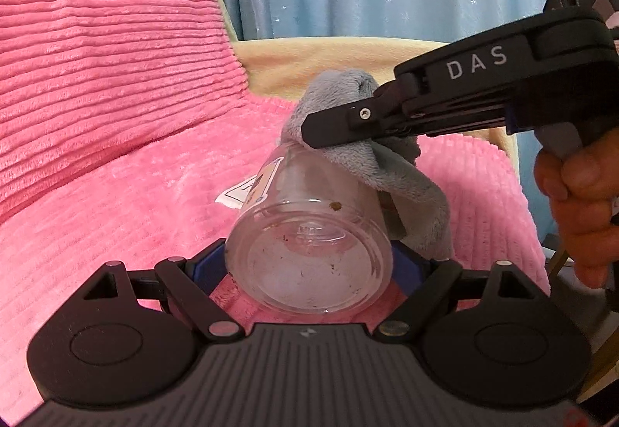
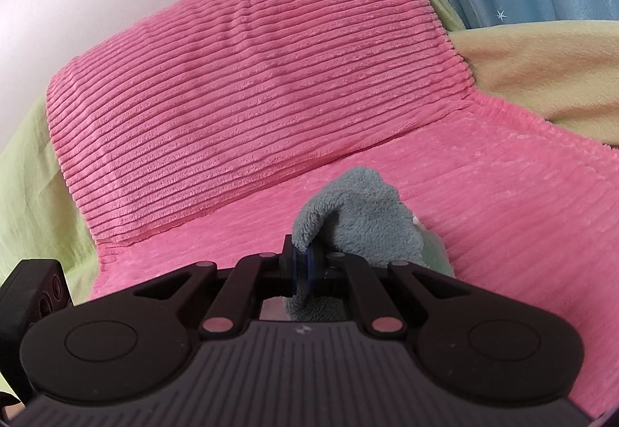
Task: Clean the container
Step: 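Hold the jar with the left tool while the right tool keeps wiping its base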
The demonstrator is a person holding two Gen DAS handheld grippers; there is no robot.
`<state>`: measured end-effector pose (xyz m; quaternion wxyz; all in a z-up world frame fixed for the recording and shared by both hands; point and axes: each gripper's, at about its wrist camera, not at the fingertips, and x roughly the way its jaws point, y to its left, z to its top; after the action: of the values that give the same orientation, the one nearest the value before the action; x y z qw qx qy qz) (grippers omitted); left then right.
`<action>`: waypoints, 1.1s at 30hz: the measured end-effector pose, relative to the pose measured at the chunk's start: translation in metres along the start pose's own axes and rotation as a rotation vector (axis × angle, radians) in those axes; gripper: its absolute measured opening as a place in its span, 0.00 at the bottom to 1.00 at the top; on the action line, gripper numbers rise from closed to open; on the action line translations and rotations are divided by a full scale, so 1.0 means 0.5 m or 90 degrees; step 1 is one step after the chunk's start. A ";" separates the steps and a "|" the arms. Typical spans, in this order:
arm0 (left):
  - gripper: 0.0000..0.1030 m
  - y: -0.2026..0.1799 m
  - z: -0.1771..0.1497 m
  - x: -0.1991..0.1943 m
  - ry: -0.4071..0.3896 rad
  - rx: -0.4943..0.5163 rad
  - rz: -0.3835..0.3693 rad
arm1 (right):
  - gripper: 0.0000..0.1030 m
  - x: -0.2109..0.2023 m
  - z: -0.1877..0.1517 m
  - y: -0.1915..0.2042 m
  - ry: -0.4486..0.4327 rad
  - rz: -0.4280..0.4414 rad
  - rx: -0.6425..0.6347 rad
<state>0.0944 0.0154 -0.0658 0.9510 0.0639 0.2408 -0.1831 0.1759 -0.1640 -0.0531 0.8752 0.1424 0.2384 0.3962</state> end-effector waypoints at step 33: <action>0.83 0.033 0.001 -0.015 -0.034 -0.079 -0.024 | 0.03 0.003 0.003 0.002 0.005 0.014 0.002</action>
<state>0.0949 0.0327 -0.0612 0.9556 -0.0042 0.2275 -0.1873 0.1769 -0.1621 -0.0516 0.8696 0.1445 0.2412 0.4058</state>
